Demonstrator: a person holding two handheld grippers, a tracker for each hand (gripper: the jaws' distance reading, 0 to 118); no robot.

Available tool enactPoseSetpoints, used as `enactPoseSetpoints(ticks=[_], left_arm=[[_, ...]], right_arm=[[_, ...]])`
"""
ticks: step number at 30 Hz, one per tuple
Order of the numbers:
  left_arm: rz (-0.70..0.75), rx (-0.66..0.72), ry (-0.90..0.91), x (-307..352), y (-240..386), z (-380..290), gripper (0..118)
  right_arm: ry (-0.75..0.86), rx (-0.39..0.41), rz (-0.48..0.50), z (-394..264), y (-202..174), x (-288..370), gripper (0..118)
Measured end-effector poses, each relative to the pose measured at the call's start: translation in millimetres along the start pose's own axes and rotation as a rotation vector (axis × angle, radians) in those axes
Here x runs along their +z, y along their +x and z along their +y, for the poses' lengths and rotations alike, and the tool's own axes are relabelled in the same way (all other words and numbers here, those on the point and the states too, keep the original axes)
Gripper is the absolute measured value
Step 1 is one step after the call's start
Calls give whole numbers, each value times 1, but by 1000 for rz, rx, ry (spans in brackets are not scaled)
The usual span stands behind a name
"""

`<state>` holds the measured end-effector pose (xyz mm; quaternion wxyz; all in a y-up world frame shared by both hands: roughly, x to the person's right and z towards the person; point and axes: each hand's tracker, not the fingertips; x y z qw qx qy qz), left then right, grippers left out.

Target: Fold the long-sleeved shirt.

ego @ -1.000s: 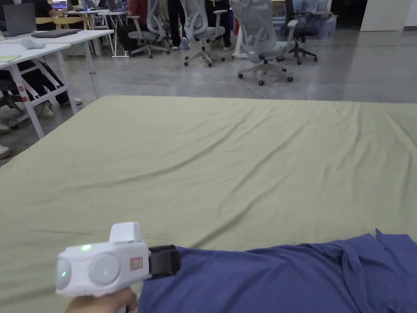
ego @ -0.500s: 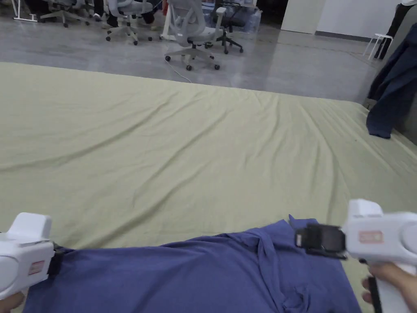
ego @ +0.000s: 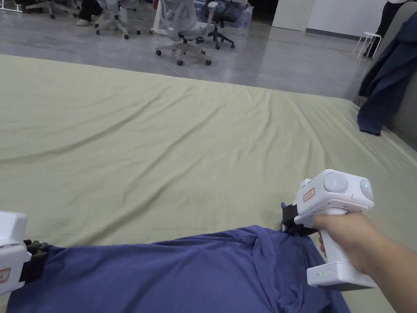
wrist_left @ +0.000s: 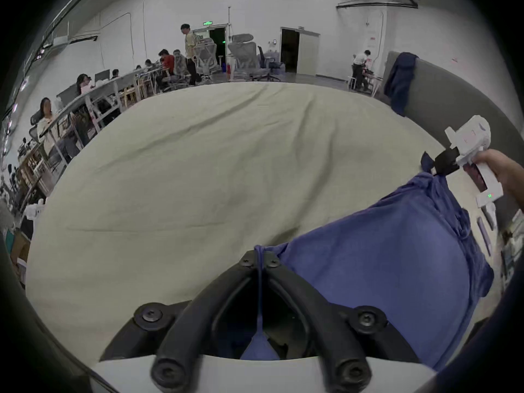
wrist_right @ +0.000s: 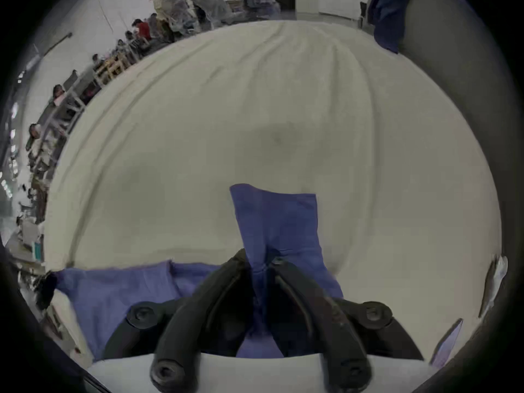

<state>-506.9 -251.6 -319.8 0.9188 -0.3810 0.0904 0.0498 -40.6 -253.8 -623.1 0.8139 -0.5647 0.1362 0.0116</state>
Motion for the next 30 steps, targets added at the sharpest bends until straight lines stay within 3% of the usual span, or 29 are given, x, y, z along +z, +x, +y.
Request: enactPoseSetpoints(ticks=[3,6,11,16,21,25,30], left_arm=[[-20,43,18,18,-3,0,0],[-49,51,49,49,-5,-6,0],[-61,13,71,112,-8,-33,0],[-72,-45,-2,155,-6,-85,0],[-109,-26,-138,164,1,-143,0],[-82,-25,-233,148,6,-180,0],[-91,123,-240,128,-7,-188,3]], right_arm=[[95,81,-35,-20,-2,35,11],[209,116,29,-56,1,84,11],[330,255,30,-146,-8,162,11],[294,252,51,-237,11,184,11],[160,228,-16,-308,35,153,11],[96,239,-46,-333,39,124,11],[96,187,-45,-326,41,109,14]])
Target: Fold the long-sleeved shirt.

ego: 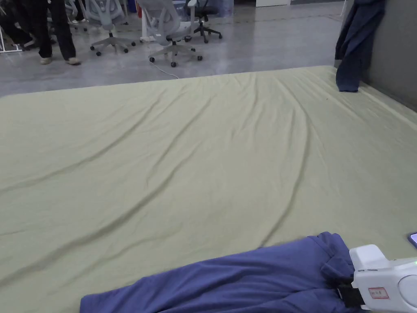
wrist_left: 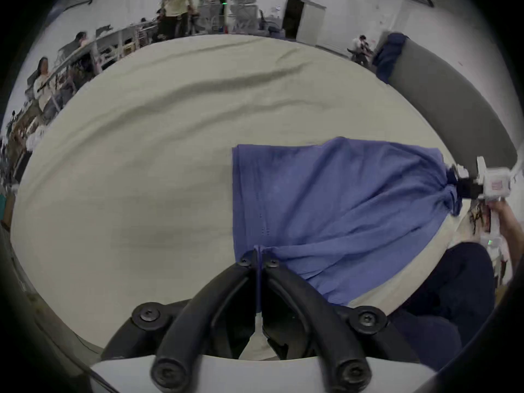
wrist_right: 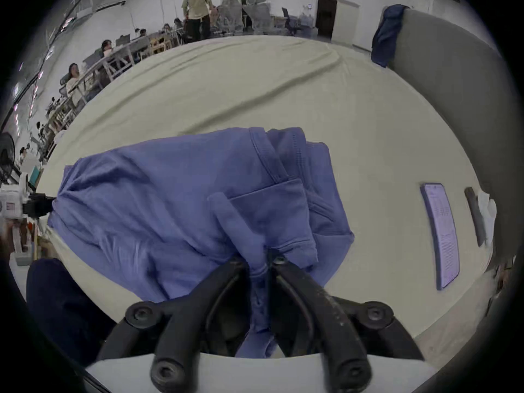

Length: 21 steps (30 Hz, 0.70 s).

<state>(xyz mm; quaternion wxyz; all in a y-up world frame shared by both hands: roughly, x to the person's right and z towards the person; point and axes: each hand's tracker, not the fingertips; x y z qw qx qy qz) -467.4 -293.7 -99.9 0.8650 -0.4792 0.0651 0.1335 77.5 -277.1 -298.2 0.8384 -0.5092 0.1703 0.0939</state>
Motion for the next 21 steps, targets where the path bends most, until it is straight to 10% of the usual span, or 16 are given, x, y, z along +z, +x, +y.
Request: enactPoseSetpoints(ticks=[2,3,4,5,6,10,12,14,15,18,19,21], left_arm=[[-3,-7,3,5,-1,4,16],[-3,-14,24,12,-1,6,42],[30,-15,59,19,1,9,98],[63,-2,80,29,3,11,118],[72,20,154,51,5,11,115],[-82,129,227,101,22,12,115],[-121,186,166,101,23,-5,106],[-196,201,66,99,27,-14,20],[-221,205,60,96,30,-18,4],[-304,285,116,89,19,-19,5],[-388,323,144,86,11,-14,30],[-497,389,96,74,-15,-1,43]], right_arm=[[-18,-23,10,6,3,4,21],[-17,-26,3,9,4,9,33],[-19,-25,-18,12,4,19,65],[-23,-4,-45,13,6,32,94],[13,4,-77,14,5,50,118],[243,-28,-13,9,-6,113,117],[274,-82,126,3,-11,124,98],[265,-139,266,-6,-21,133,21],[251,-168,283,-8,-26,127,3],[214,-136,291,-15,-45,114,3],[207,-97,302,-16,-49,109,3],[220,-72,321,-14,-57,105,3]])
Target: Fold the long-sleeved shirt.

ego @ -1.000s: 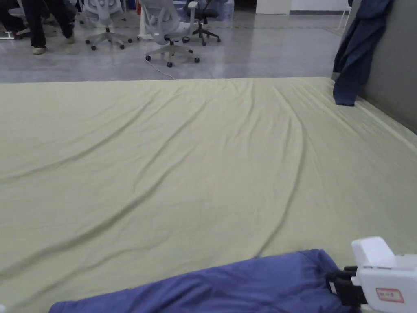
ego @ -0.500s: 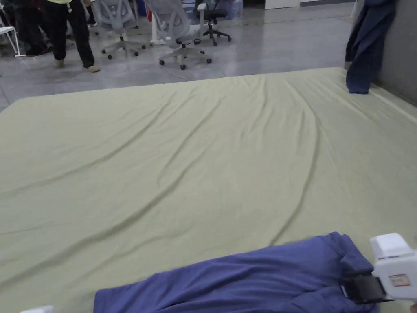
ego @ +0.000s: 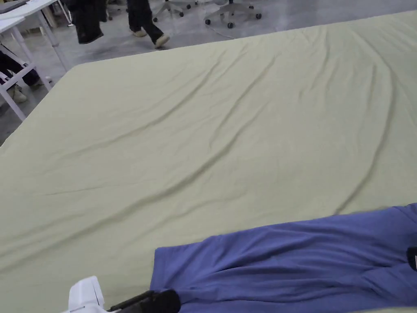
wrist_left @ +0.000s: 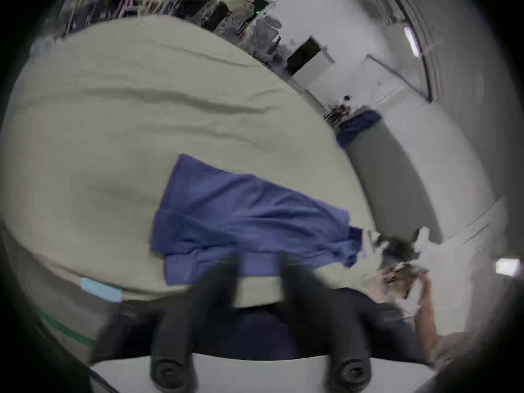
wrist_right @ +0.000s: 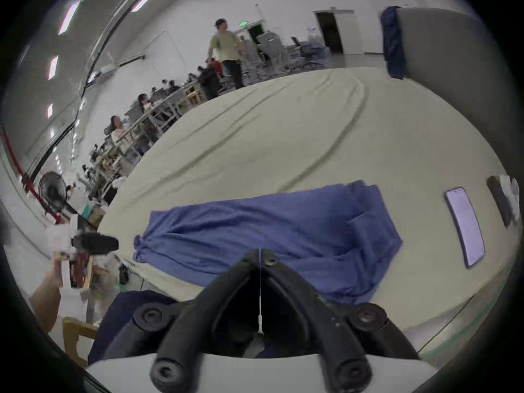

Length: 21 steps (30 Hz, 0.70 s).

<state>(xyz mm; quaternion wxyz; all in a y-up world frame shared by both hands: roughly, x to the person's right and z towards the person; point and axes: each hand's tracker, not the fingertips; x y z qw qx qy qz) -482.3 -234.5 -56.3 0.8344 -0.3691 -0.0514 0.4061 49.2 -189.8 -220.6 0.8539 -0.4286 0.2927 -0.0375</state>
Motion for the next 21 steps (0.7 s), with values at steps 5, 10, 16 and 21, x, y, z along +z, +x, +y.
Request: enactPoseSetpoints(ticks=[5,10,16,21], left_arm=[[38,117,4,-28,-63,33,114],[-70,212,-82,-66,-102,48,118],[-212,274,-172,-131,-76,42,104],[-82,95,-120,-131,-38,37,11]], right_arm=[[-16,-75,134,-2,3,-12,3],[-15,-122,192,-5,10,-23,3],[-23,-191,240,-5,10,-38,3],[-27,-163,216,1,1,-38,3]])
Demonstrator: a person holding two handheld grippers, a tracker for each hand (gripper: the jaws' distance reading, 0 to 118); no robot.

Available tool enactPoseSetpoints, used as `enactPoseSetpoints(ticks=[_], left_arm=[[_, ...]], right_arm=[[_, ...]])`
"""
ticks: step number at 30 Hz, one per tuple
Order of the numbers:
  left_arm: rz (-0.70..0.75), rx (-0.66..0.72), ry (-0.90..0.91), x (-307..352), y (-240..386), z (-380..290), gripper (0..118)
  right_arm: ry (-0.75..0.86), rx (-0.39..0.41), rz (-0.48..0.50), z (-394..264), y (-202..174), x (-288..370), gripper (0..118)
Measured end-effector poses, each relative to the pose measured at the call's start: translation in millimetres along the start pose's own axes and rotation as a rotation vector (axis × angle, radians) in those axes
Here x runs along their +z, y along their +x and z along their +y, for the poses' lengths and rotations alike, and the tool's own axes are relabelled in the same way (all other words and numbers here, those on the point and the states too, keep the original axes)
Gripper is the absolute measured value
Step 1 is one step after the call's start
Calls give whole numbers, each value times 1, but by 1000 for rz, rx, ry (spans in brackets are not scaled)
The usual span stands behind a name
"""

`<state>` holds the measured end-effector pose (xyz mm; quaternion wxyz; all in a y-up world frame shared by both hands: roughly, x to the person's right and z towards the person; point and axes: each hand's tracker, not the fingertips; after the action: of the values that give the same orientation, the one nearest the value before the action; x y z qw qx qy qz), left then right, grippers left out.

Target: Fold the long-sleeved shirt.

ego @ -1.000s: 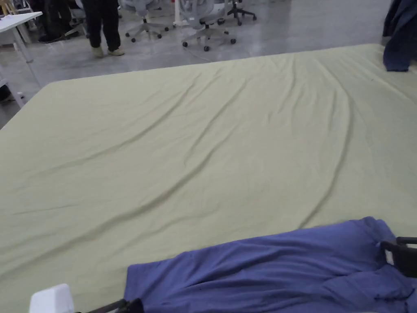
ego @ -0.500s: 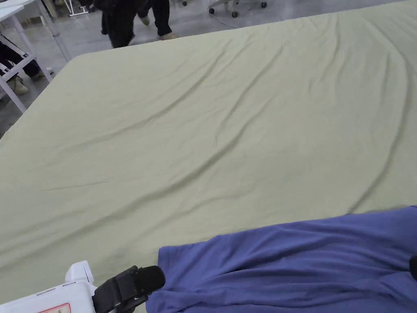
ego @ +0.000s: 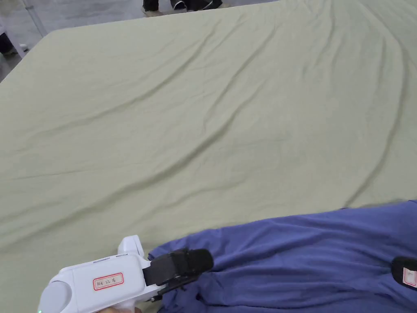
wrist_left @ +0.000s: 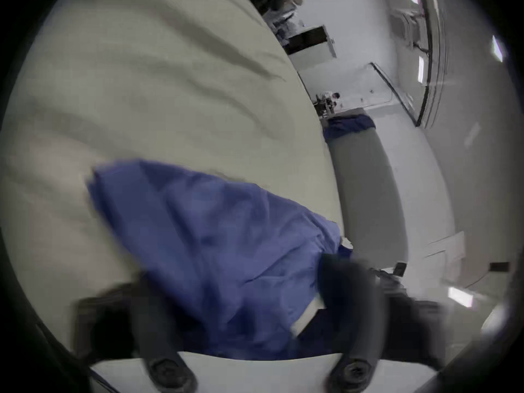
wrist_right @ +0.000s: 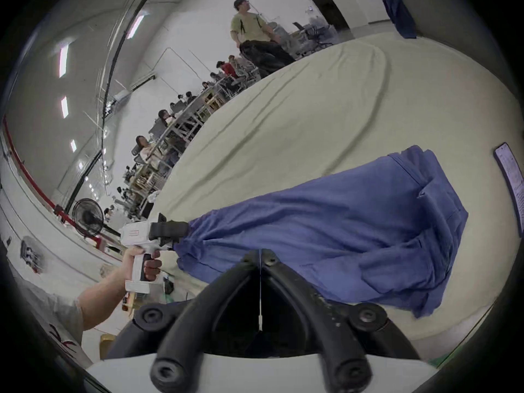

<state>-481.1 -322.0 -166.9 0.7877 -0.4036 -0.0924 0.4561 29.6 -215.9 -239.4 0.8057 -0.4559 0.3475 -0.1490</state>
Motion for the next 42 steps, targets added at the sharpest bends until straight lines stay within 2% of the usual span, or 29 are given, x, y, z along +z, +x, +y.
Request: enactPoseSetpoints(ticks=[1,3,5,9,12,15,20,23,28,32,34,35,38,42], left_arm=[[16,16,9,1,-1,-2,11],[-8,153,16,13,-16,-3,11],[-64,185,36,26,-19,-6,11],[-70,61,106,49,-17,-1,10],[-184,125,113,64,-19,4,9],[-127,-16,109,74,1,-2,8],[-132,7,120,106,2,0,8],[-102,26,170,142,-12,11,8],[35,73,257,210,-29,29,8],[229,103,367,248,2,25,8],[342,28,406,238,51,10,8],[349,-26,400,226,76,4,8],[299,-135,347,172,144,-16,8],[296,-316,172,51,217,-47,8]], right_arm=[[-1,0,2,1,-1,0,3],[1,-7,3,1,-5,0,3],[6,-17,6,1,-10,0,3],[6,-34,7,2,-24,2,3],[1,-8,-33,5,-38,8,3],[8,9,-65,8,-53,13,3],[42,13,-65,10,-78,12,3],[43,13,-55,10,-94,4,3],[36,22,-51,6,-109,1,3],[27,15,-94,1,-102,9,3],[28,-9,-101,-3,-93,15,3],[30,-24,-98,-5,-88,20,3],[46,-61,-89,-10,-74,38,3],[78,-71,-87,-15,-56,69,3]])
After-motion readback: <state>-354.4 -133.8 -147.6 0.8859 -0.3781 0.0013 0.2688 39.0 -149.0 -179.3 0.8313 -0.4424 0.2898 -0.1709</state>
